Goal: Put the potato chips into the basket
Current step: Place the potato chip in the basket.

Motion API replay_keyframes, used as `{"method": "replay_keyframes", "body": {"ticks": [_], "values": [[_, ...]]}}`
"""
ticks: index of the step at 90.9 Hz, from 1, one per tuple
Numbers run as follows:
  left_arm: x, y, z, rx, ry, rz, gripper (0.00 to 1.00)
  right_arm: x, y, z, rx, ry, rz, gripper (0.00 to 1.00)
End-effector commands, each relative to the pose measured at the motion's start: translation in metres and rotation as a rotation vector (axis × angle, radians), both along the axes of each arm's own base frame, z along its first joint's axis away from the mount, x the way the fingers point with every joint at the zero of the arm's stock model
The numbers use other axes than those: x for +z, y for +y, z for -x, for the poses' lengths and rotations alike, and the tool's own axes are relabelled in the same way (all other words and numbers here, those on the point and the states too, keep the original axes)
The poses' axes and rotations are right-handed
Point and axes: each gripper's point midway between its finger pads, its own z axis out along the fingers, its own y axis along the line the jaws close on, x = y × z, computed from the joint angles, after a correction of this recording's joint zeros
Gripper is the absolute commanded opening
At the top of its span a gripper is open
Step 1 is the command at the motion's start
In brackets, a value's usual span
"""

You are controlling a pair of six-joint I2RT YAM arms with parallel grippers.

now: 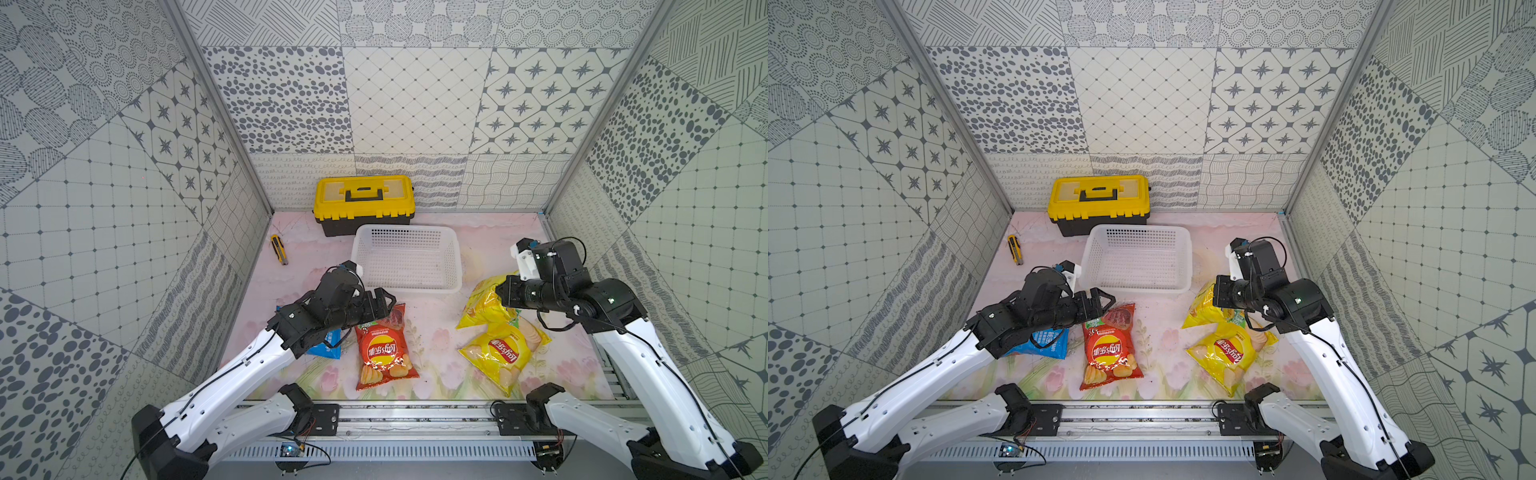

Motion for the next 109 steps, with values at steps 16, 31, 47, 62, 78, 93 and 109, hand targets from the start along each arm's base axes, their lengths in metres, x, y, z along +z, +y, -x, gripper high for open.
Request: {"method": "replay_keyframes", "body": {"ticks": [16,31,47,62,78,93,109], "values": [[0.020,-0.014,-0.015,-0.037,-0.066,0.015,0.94,0.039,0.011,-0.023,0.049,-0.097,0.003,0.00],[0.033,-0.025,-0.027,-0.071,-0.095,-0.001,0.90,0.056,0.026,-0.049,0.082,-0.144,-0.001,0.00],[0.055,-0.048,-0.054,-0.123,-0.137,-0.033,0.77,0.061,0.050,-0.085,0.128,-0.172,-0.023,0.00],[0.060,-0.074,-0.087,-0.169,-0.146,-0.089,0.63,0.051,0.072,-0.121,0.174,-0.170,-0.020,0.00],[0.040,-0.091,-0.133,-0.169,-0.093,-0.095,0.53,0.035,0.091,-0.152,0.216,-0.169,-0.015,0.00],[0.004,-0.098,-0.170,-0.156,0.012,-0.059,0.39,0.018,0.105,-0.174,0.242,-0.151,-0.023,0.00],[-0.041,-0.114,-0.186,-0.186,0.101,-0.073,0.35,-0.005,0.108,-0.195,0.234,-0.114,-0.003,0.00]]}}
